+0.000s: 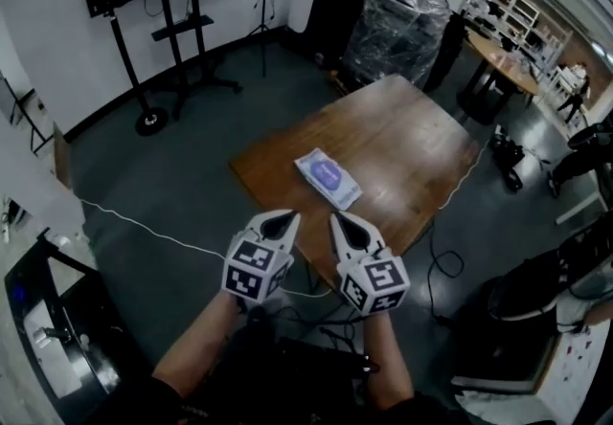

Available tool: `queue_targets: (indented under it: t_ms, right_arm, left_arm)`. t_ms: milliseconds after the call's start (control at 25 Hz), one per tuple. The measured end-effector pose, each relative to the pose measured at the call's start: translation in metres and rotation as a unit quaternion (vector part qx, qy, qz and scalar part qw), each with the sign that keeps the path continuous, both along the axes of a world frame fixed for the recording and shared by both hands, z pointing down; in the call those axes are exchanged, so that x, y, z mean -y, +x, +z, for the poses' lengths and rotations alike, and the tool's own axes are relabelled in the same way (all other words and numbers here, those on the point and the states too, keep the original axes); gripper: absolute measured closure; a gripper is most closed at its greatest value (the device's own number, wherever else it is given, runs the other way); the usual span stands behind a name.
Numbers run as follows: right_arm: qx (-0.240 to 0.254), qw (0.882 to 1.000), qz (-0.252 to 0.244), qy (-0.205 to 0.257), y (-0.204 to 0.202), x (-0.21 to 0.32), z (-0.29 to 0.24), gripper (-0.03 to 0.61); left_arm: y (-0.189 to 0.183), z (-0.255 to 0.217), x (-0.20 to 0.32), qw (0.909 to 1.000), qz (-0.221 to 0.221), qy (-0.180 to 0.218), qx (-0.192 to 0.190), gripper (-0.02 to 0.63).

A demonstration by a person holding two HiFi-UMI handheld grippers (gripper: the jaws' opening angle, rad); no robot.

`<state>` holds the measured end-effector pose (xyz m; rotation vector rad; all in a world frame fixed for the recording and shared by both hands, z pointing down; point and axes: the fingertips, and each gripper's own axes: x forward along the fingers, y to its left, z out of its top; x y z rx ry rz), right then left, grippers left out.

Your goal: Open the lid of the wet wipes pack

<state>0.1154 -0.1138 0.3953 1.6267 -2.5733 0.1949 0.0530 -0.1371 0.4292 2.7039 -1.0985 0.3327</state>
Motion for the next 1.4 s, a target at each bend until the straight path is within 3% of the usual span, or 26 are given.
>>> queue_targets:
  t_ms: [320, 560, 1040, 1240, 1280, 1400]
  right_arm:
    - [-0.027, 0.996, 0.084, -0.023, -0.002, 0.062, 0.013, 0.568]
    - [-0.049, 0.992, 0.109, -0.043, 0.007, 0.09, 0.029, 0.568]
    - [-0.118, 0.984, 0.08, -0.107, 0.031, 0.145, 0.098, 0.566]
    - [-0.125, 0.982, 0.064, -0.13, 0.047, 0.165, 0.123, 0.566]
    - [-0.124, 0.981, 0.058, -0.135, 0.048, 0.169, 0.127, 0.561]
    - [-0.134, 0.979, 0.041, -0.149, 0.052, 0.183, 0.145, 0.457]
  left_arm:
    - [0.001, 0.018, 0.065, 0.9971, 0.069, -0.03, -0.007, 0.609]
    - [0.007, 0.036, 0.09, 0.994, 0.094, -0.056, 0.002, 0.609]
    - [0.033, 0.074, 0.115, 0.9935, 0.076, -0.078, 0.034, 0.609]
    - [0.046, 0.089, 0.124, 0.9927, 0.06, -0.093, 0.049, 0.609]
    - [0.047, 0.094, 0.126, 0.9922, 0.057, -0.098, 0.053, 0.609]
    - [0.049, 0.111, 0.137, 0.9901, 0.047, -0.114, 0.068, 0.609]
